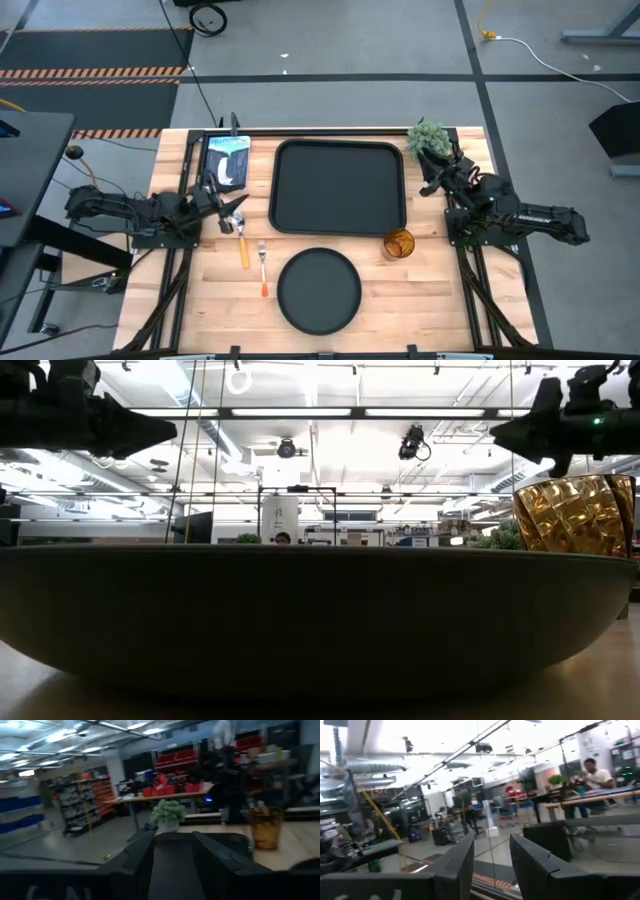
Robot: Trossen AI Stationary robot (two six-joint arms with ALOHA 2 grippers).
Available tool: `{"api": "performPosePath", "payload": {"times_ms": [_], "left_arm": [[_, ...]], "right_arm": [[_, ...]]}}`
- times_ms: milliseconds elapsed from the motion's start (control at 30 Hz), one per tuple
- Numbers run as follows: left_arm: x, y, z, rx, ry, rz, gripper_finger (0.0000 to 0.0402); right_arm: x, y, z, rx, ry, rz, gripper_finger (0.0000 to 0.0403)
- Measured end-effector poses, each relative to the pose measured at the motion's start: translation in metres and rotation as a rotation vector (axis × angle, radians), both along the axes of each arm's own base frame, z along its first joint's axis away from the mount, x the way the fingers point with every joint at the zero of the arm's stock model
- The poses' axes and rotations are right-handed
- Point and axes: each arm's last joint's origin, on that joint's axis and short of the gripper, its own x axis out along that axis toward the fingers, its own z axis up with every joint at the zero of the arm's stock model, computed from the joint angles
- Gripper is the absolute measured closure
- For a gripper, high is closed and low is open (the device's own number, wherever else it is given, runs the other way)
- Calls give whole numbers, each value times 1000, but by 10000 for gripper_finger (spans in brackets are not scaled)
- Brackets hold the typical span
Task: Pick and place plate/cup/fork/spoon on tray
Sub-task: Put the cup on the tray
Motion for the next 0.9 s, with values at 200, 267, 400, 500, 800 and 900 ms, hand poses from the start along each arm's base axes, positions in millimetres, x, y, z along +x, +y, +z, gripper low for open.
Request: {"api": "performPosePath", "payload": {"times_ms": [200, 267, 400, 500, 800, 900], "left_arm": [[0, 0, 1, -6, -10, 8, 260], [0, 1, 1, -7, -15, 11, 260], [-1, 3, 5, 19, -40, 54, 260], [-2, 5, 7, 39, -54, 81, 260], [-3, 11, 9, 39, -66, 136, 260], [-3, 13, 9, 40, -64, 161, 260]], "right_arm": [[4, -3, -6, 38, 64, -59, 271], [7, -3, -8, 36, 87, -40, 271], [11, -4, -11, 64, 113, -28, 271], [13, -4, -13, 104, 98, -11, 271], [25, -1, -11, 221, 138, 217, 274], [31, 1, -1, 237, 214, 249, 277]]}}
